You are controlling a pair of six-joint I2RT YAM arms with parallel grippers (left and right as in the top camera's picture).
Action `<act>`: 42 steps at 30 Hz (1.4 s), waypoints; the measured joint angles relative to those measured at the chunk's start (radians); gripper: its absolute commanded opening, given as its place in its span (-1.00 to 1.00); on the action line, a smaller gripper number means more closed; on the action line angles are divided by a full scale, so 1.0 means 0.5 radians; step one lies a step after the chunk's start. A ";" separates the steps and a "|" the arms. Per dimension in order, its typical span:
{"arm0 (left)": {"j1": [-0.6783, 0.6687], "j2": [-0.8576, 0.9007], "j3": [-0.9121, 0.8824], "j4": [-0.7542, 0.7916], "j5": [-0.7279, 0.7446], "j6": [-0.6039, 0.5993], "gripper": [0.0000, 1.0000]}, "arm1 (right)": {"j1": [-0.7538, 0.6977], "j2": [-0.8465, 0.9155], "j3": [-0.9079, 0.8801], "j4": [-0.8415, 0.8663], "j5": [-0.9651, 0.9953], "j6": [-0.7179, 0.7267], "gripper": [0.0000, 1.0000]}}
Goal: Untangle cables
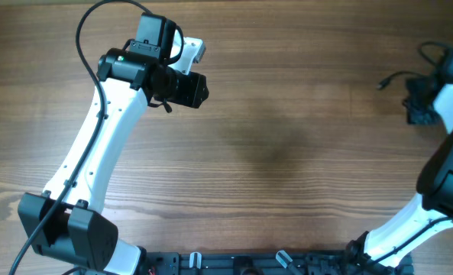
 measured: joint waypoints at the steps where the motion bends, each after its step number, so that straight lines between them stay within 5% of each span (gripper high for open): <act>1: 0.000 0.000 0.000 -0.001 0.000 0.001 -0.02 | -0.039 0.000 0.000 -0.048 0.002 -0.006 0.30; 11: -0.002 0.000 0.000 -0.001 0.005 0.000 -0.03 | -0.336 0.062 0.002 -0.369 0.156 -0.031 0.03; 15: -0.031 0.000 0.000 -0.001 0.010 0.001 -0.04 | -0.410 0.091 0.011 -0.331 0.305 -0.029 -0.65; 16: -0.042 0.000 -0.001 -0.001 0.011 0.001 -0.05 | -0.436 0.102 0.018 -0.299 0.333 -0.030 -0.70; 25: -0.131 0.000 0.000 -0.001 0.017 0.001 -0.05 | -0.726 0.198 0.059 0.195 0.378 -0.050 -0.21; 31: -0.190 0.000 0.000 0.019 0.018 0.000 -0.05 | -1.101 0.217 0.059 0.443 -0.152 -0.090 0.01; 37: -0.215 0.000 -0.001 0.078 0.018 0.001 -0.07 | -1.292 0.247 0.056 0.470 -0.894 -0.099 0.08; 42: -0.215 0.000 0.000 0.083 0.018 0.001 -0.09 | -1.153 0.267 0.033 0.370 -1.319 -0.116 -0.04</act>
